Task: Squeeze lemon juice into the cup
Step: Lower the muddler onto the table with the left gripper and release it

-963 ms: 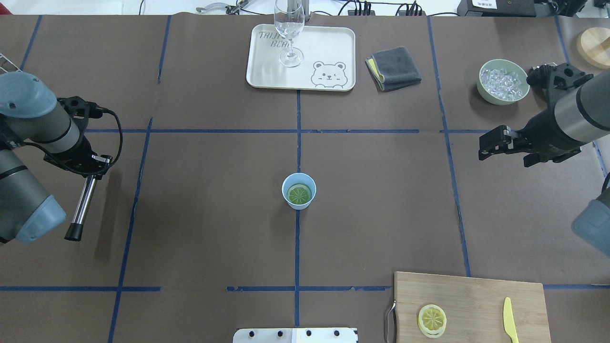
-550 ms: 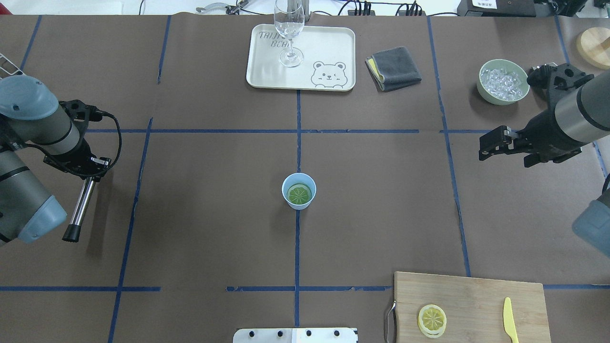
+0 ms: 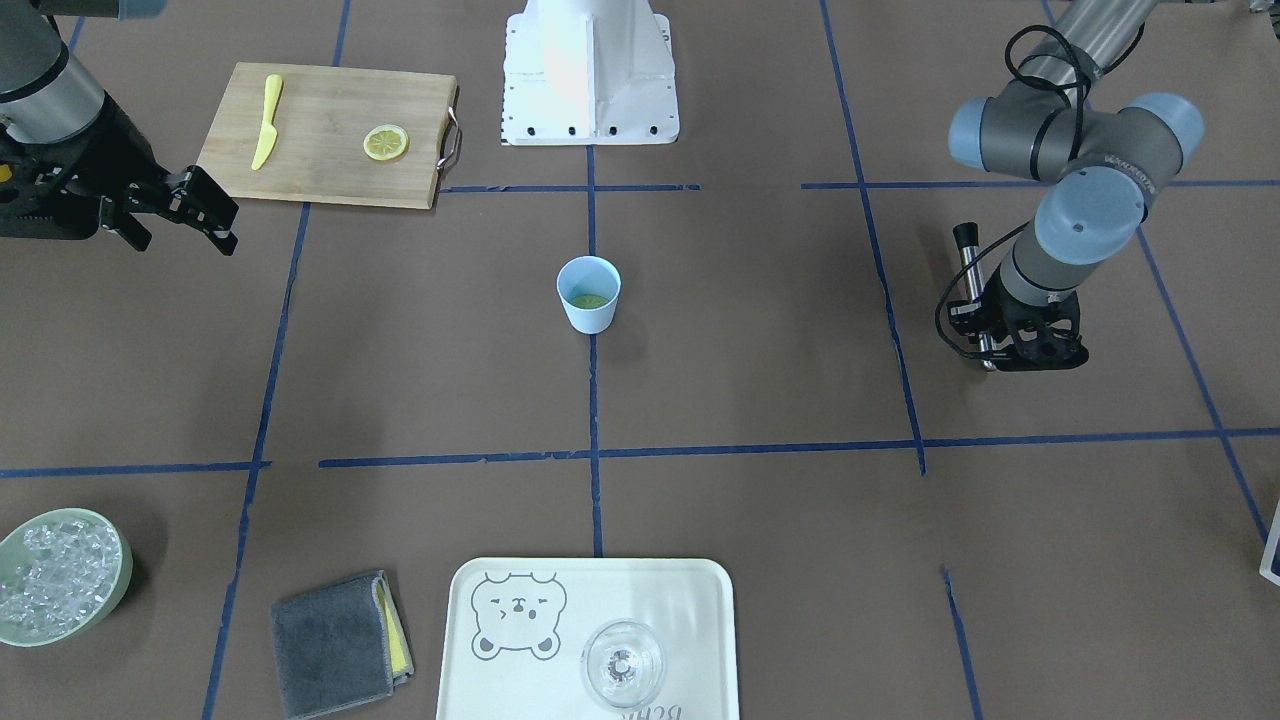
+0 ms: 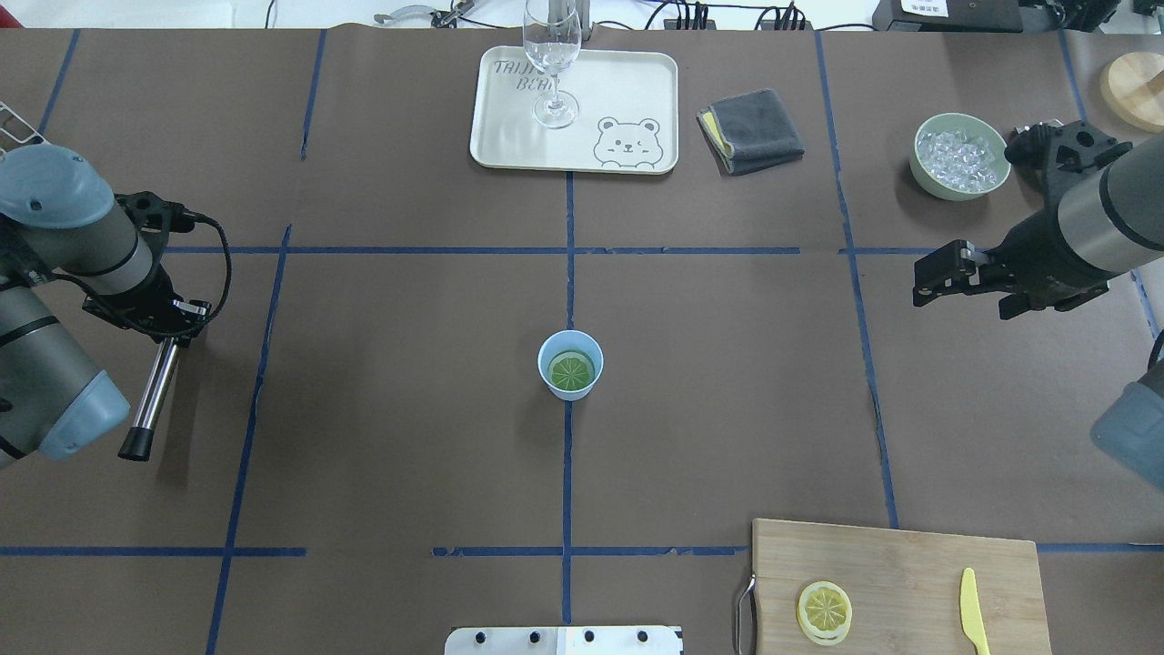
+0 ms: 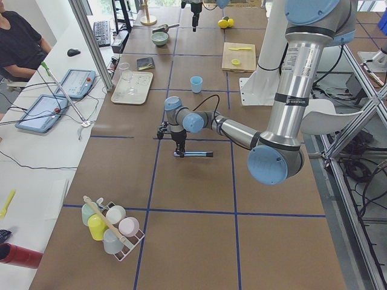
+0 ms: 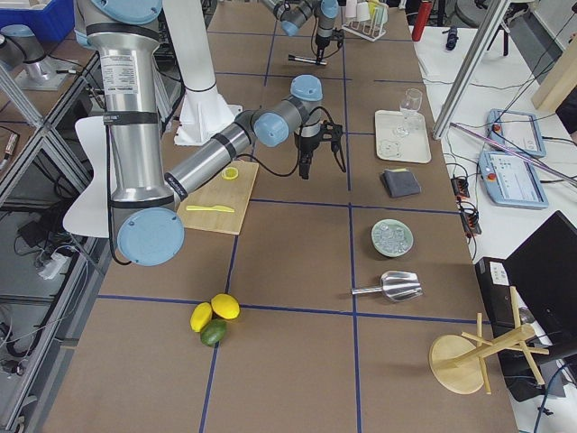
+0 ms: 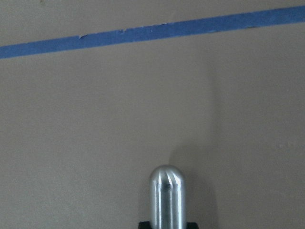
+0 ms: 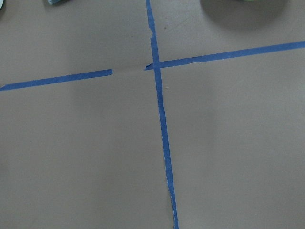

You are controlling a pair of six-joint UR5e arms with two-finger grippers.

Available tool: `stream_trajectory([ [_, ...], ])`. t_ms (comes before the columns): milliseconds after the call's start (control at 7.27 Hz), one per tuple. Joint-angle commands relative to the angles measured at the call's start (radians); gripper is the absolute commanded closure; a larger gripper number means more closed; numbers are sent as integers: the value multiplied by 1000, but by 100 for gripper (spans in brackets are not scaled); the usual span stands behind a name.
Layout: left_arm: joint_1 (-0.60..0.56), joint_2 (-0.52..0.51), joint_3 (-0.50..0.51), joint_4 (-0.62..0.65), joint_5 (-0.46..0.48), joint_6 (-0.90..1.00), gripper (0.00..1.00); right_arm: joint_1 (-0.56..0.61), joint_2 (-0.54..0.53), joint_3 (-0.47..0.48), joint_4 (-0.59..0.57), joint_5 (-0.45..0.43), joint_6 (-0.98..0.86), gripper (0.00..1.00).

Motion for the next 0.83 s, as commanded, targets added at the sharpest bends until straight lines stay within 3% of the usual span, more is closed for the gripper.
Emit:
stream_trajectory([
  [0, -3, -2, 10, -1, 0, -2, 100, 0, 1, 0, 0, 0, 1, 0],
  [138, -3, -2, 12, -1, 0, -2, 94, 0, 0, 0, 0, 0, 1, 0],
  [275, -3, -2, 12, -1, 0, -2, 46, 0, 1, 0, 0, 0, 1, 0],
  [688, -17, -2, 9, -35, -2, 0, 17, 1, 0, 3, 0, 1, 1, 0],
])
